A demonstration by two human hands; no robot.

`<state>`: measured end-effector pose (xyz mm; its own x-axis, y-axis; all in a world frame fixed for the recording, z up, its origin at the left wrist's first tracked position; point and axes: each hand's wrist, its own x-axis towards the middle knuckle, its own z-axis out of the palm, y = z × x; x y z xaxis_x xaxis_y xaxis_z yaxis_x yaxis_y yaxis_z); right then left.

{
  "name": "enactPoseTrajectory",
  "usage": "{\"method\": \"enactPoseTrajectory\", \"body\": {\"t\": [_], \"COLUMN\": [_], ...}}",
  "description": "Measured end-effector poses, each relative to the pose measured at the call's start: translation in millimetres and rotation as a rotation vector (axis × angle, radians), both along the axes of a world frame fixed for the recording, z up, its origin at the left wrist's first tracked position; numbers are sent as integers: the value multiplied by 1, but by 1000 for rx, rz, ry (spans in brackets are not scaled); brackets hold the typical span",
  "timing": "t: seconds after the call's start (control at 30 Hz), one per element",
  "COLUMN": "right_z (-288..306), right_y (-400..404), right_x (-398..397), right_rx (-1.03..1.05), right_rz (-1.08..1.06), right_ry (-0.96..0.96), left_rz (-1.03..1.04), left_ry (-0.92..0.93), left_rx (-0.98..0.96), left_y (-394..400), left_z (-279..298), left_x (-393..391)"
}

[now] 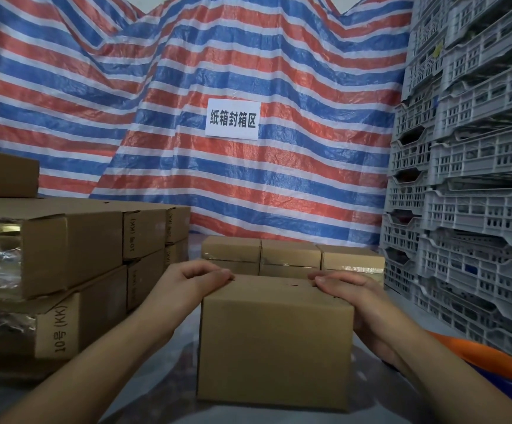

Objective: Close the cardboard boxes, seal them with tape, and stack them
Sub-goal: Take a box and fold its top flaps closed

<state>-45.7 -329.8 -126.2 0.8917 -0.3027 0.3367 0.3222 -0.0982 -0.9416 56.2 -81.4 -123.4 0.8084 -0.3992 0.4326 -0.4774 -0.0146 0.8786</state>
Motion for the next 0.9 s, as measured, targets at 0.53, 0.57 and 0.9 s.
{"method": "enactPoseTrajectory", "body": {"t": [0.53, 0.57, 0.9], "right_z": [-1, -1, 3], "right_y": [-3, -3, -7], "right_x": [1, 0, 1], "right_rx": [-21, -15, -275], "right_rz": [3, 5, -106], "right_ry": [28, 32, -88], "left_rz": [92, 100, 165], "left_ry": [-725, -714, -778], "left_rx": [861, 937, 1037], "left_y": [-52, -57, -63], "left_z": [45, 43, 17], "left_x": [-74, -76, -69]}}
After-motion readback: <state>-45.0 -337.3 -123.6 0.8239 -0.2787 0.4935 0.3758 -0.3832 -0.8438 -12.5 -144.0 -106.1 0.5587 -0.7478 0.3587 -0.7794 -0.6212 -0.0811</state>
